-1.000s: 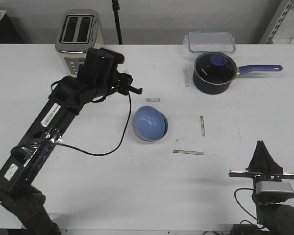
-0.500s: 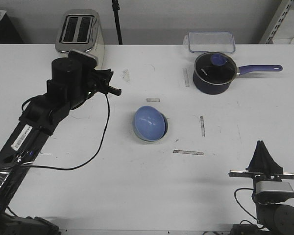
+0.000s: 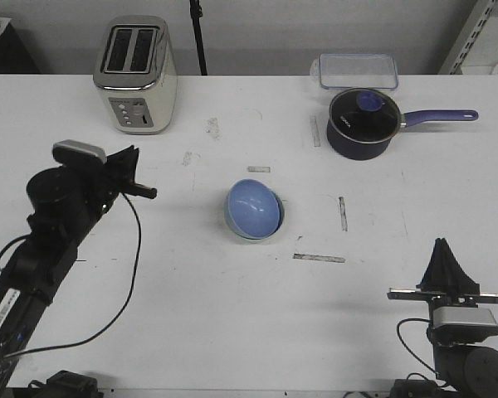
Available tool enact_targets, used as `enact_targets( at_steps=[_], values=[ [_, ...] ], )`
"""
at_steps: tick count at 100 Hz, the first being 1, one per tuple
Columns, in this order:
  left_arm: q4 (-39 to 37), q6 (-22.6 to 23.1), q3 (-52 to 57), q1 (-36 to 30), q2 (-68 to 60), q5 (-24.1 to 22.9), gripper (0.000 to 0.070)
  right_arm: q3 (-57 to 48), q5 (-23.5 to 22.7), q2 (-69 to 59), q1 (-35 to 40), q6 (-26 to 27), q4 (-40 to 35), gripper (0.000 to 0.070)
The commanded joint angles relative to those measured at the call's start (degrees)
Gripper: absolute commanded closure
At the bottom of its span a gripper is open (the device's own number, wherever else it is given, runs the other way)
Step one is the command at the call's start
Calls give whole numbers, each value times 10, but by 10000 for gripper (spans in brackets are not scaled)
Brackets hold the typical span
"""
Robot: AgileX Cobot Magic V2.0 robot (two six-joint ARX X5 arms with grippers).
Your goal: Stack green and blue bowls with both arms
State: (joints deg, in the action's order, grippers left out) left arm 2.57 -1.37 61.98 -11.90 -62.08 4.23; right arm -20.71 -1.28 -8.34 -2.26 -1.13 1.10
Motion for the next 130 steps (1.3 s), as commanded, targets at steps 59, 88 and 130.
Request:
enact_targets(
  at_steps=[59, 88, 130],
  values=[
    [-131, 5, -400, 112, 330, -2, 699, -2, 2, 1, 0, -2, 6, 696],
    [-85, 5, -450, 116, 451, -2, 699, -2, 2, 1, 0, -2, 6, 697],
    [-69, 5, -450, 116, 492, -2, 699, -2, 2, 1, 0, -2, 6, 696]
  ],
)
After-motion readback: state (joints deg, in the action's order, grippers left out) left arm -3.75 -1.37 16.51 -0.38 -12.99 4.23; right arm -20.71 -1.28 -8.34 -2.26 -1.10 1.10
